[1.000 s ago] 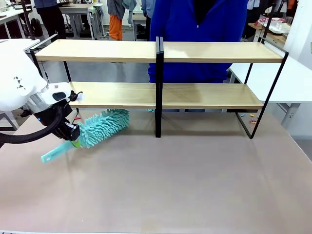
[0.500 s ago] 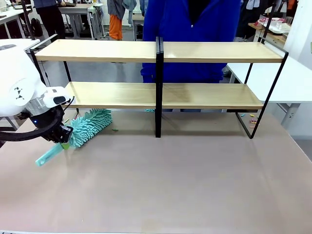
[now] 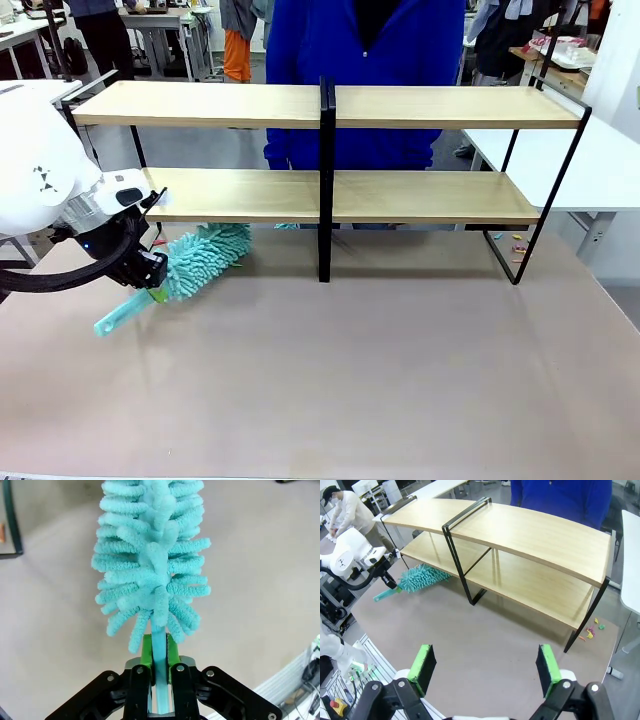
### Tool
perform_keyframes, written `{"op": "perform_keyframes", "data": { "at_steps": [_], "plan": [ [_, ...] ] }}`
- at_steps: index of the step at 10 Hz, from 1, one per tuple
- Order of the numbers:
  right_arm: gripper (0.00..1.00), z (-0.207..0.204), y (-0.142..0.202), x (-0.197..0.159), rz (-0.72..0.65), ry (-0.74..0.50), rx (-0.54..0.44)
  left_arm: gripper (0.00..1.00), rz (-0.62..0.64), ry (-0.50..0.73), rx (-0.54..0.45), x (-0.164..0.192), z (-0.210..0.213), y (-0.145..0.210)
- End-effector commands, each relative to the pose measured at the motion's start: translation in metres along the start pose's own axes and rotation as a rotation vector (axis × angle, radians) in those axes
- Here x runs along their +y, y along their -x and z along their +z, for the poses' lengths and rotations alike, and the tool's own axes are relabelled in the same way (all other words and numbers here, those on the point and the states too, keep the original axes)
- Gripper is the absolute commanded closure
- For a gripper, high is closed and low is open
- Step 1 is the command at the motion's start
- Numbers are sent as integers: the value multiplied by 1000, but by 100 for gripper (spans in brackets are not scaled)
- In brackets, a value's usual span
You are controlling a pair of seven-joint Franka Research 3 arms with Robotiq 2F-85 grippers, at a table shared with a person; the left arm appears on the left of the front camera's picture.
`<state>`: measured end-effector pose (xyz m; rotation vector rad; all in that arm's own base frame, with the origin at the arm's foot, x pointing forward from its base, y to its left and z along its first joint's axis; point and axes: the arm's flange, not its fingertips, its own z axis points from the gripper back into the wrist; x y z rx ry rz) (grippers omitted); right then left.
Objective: Clean the shelves.
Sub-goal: Clean another randomly selected level of the Shelf with the Duster.
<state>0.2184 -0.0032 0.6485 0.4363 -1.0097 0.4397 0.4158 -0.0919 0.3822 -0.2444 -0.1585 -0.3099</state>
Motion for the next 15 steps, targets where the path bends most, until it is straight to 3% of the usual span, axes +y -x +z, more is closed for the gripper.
{"op": "perform_keyframes", "data": {
  "at_steps": [1, 5, 7, 11, 15],
  "plan": [
    [0, 0, 0, 0, -2, 0, 2, 87, -69, 67, -6, 6, 2, 12],
    [0, 0, 0, 0, -2, 0, 2, 87, -121, 76, 58, -2, -14, 15],
    [0, 0, 0, 0, -2, 0, 2, 87, -118, 1, 64, 1, -18, 18],
    [0, 0, 0, 0, -2, 0, 2, 87, 66, -137, -23, 30, -10, 19],
    [0, 0, 0, 0, -2, 0, 2, 87, 181, -257, 5, 46, -24, 22]
  ]
}}
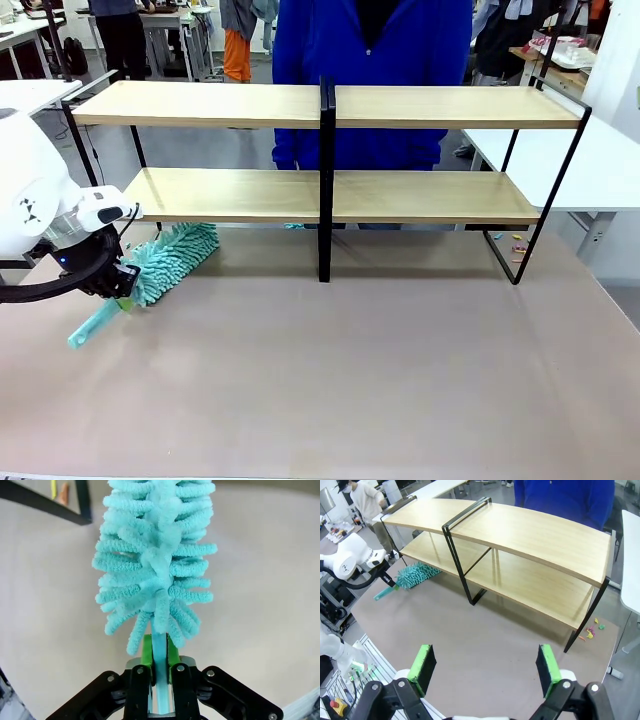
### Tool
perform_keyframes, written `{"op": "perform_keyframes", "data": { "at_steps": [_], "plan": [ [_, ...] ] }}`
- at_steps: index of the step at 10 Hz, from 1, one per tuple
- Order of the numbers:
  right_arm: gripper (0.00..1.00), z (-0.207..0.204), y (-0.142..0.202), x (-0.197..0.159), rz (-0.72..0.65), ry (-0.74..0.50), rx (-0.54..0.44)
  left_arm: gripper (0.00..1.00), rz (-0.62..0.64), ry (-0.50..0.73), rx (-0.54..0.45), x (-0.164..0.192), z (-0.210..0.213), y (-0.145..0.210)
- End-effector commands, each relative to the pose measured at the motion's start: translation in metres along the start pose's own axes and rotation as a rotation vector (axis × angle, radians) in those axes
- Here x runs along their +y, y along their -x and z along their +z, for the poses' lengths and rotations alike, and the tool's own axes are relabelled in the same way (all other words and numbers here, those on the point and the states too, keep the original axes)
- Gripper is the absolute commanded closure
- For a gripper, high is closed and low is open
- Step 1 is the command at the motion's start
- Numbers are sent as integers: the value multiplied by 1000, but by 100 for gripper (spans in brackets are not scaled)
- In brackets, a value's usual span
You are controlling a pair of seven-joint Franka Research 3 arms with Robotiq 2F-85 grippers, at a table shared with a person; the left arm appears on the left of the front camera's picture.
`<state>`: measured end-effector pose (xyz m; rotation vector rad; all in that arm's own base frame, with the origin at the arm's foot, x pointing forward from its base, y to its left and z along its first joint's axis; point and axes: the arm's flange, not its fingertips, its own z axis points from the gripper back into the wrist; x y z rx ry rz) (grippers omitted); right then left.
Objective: Clean the shelves.
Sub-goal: Clean another randomly selected level of the Shelf with the Duster.
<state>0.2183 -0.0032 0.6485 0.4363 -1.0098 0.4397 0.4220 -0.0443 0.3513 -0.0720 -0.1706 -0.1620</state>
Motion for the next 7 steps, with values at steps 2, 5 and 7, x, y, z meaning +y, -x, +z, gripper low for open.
{"op": "perform_keyframes", "data": {
  "at_steps": [2, 5, 7],
  "plan": [
    [0, 0, 0, 0, -2, 0, 2, 87, 71, -118, -5, -13, 2, 16],
    [0, 0, 0, 0, -2, 0, 2, 87, 119, -195, -25, -38, 12, 36],
    [0, 0, 0, 0, -2, 0, 2, 87, 193, -286, 58, -48, 2, 37]
  ]
}}
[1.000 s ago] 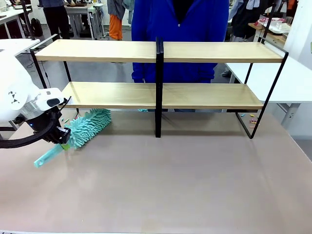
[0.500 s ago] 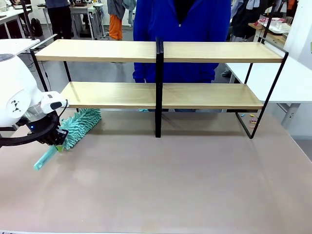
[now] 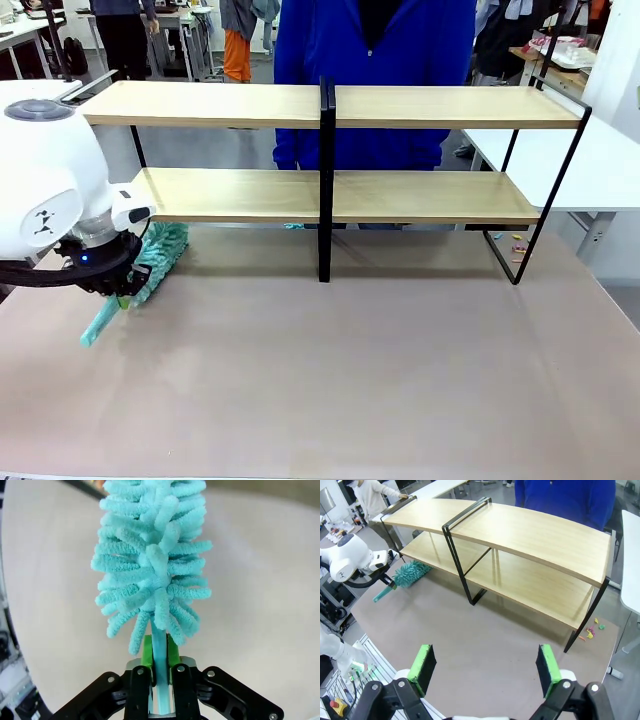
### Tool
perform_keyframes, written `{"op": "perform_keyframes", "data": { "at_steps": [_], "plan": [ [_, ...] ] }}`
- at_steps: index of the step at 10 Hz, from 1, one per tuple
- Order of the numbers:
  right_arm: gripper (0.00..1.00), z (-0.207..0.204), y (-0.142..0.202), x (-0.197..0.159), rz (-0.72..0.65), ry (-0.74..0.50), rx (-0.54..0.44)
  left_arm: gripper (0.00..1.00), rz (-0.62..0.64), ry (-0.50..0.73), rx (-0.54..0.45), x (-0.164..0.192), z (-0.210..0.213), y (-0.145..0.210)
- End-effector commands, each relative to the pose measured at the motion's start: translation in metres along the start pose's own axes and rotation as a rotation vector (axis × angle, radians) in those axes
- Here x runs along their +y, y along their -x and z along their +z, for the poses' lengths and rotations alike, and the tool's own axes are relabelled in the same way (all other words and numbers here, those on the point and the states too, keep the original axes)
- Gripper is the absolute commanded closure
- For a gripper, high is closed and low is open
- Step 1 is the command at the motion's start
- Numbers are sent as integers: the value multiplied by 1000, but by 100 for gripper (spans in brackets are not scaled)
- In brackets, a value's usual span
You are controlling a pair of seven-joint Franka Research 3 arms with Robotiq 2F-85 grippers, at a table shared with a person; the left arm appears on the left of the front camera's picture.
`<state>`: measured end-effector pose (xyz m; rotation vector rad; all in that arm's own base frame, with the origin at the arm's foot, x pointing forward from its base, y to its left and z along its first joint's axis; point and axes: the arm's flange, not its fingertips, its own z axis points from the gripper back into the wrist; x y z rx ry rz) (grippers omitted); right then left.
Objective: Clean the shelves.
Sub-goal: Clean another randomly selected level of the Shelf with the Duster.
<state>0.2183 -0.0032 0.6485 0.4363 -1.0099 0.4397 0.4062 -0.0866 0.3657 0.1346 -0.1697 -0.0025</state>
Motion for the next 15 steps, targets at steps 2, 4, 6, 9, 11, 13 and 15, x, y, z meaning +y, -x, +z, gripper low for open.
{"op": "perform_keyframes", "data": {
  "at_steps": [2, 4, 6, 9, 11, 13, 15],
  "plan": [
    [0, 0, 0, 0, -2, 0, 2, 87, 119, -112, 45, -2, -12, 30],
    [0, 0, 0, 0, -2, 0, 2, 87, 146, -137, 20, -2, -10, 28],
    [0, 0, 0, 0, -2, 0, 2, 87, 173, -136, -47, -10, -8, 29],
    [0, 0, 0, 0, -2, 0, 2, 87, 229, -190, -64, -27, -3, 32],
    [0, 0, 0, 0, -2, 0, 2, 87, 255, -252, -61, -34, 3, 32],
    [0, 0, 0, 0, -2, 0, 2, 87, 247, -296, -114, -40, 7, 26],
    [0, 0, 0, 0, -2, 0, 2, 87, 174, -247, -175, -49, 10, 29]
  ]
}}
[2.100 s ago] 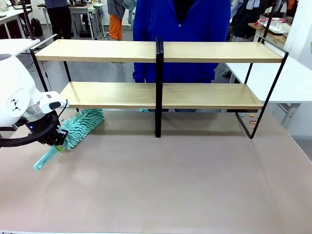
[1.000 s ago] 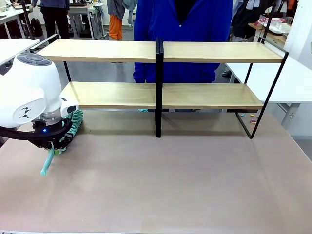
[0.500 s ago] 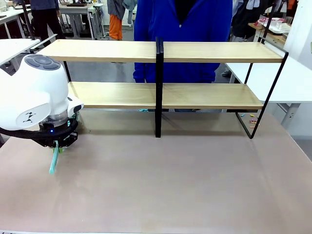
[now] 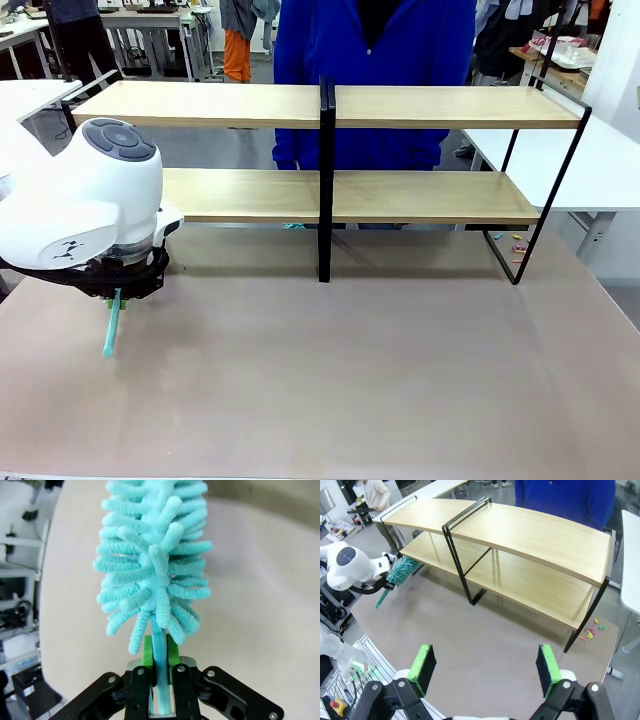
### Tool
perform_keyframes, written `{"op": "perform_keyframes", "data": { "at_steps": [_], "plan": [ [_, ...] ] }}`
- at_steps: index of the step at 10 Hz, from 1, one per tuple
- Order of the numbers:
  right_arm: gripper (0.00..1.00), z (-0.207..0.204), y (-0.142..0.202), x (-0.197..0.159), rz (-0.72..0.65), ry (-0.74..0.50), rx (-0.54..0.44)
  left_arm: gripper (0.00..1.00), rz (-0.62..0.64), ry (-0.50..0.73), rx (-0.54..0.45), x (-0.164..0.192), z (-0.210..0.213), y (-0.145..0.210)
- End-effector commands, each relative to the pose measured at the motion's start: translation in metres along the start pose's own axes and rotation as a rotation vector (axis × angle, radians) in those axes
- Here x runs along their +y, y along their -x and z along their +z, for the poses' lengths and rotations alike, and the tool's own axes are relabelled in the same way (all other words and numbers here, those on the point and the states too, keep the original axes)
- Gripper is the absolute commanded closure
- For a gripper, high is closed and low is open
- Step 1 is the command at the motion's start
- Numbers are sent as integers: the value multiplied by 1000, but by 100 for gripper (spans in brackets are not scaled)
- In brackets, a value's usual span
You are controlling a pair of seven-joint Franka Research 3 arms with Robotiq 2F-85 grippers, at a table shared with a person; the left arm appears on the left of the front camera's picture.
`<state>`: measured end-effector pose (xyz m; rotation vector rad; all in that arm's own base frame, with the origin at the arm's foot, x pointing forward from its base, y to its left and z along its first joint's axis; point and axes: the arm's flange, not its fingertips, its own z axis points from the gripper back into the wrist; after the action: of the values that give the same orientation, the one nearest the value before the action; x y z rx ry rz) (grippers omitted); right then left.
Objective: Clean the shelves.
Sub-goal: Clean another randomly selected level of the Shelf with the Duster.
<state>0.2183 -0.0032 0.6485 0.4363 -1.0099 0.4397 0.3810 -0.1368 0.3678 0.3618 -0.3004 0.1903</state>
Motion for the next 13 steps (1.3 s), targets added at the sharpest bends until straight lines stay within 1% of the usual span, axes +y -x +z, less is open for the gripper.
{"op": "perform_keyframes", "data": {
  "at_steps": [1, 3, 4, 6, 7, 10, 12, 13],
  "plan": [
    [0, 0, 0, 0, -2, 0, 2, 87, -9, 18, -50, 0, 0, 8],
    [0, 0, 0, 0, -2, 0, 2, 87, -46, 44, -15, 3, 7, 13],
    [0, 0, 0, 0, -2, 0, 2, 87, -138, 113, 46, 6, 11, 17],
    [0, 0, 0, 0, -2, 0, 2, 87, -258, 248, 64, 16, 23, 24],
    [0, 0, 0, 0, -2, 0, 2, 87, -323, 324, 63, 26, 30, 26],
    [0, 0, 0, 0, -2, 0, 2, 87, -370, 511, 22, 56, 46, 33],
    [0, 0, 0, 0, -2, 0, 2, 87, -421, 641, 44, 86, 54, 38],
    [0, 0, 0, 0, -2, 0, 2, 87, -484, 720, 88, 108, 56, 41]
  ]
}}
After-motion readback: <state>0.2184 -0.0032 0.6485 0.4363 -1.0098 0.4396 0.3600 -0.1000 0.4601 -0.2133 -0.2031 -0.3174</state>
